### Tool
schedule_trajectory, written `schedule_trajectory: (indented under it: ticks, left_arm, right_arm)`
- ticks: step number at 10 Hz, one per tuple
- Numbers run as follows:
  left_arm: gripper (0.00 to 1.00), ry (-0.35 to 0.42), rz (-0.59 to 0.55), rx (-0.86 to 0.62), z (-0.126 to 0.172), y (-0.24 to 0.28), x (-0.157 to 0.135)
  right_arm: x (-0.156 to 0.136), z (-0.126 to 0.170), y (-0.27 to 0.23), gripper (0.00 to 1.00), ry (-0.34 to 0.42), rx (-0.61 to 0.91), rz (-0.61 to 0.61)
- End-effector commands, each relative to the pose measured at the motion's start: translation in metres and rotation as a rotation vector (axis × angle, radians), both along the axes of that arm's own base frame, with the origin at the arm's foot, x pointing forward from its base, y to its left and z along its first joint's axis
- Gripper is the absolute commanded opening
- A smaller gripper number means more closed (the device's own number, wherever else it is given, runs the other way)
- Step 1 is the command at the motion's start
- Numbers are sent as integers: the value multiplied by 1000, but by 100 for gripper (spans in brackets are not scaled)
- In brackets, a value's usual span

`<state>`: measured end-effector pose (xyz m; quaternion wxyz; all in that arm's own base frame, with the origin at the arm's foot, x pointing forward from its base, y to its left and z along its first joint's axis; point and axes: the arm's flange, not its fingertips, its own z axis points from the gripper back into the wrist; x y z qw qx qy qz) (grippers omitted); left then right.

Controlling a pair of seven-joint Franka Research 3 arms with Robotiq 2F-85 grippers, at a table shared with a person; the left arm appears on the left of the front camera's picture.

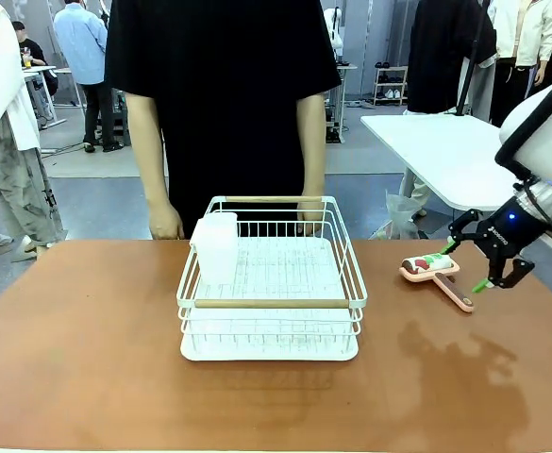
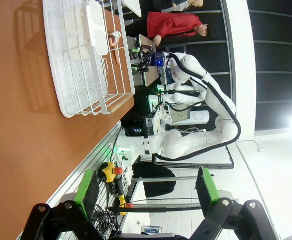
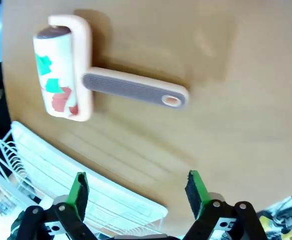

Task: Clean the table.
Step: Place the Lint Roller down when the Dish drying rack is positioned in the middle of the table.

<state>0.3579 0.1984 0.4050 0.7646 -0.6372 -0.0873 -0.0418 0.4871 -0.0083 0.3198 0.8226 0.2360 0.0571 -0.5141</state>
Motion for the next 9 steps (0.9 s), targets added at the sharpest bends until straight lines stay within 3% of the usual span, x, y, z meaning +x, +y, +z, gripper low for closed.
schedule_trajectory:
  ticks: [1,4,9]
  left_arm:
    - [100,-4,0,-2,1,2,-2]
    - [100,-4,0,-2,1,2,-2]
    - [100,-4,0,-2,1,2,-2]
  right_arm:
    - [-7,37,16,100,67,-93,16]
    - [-8,56,22,100,79,-155,32]
    - [-8,49,17,100,54,-132,62]
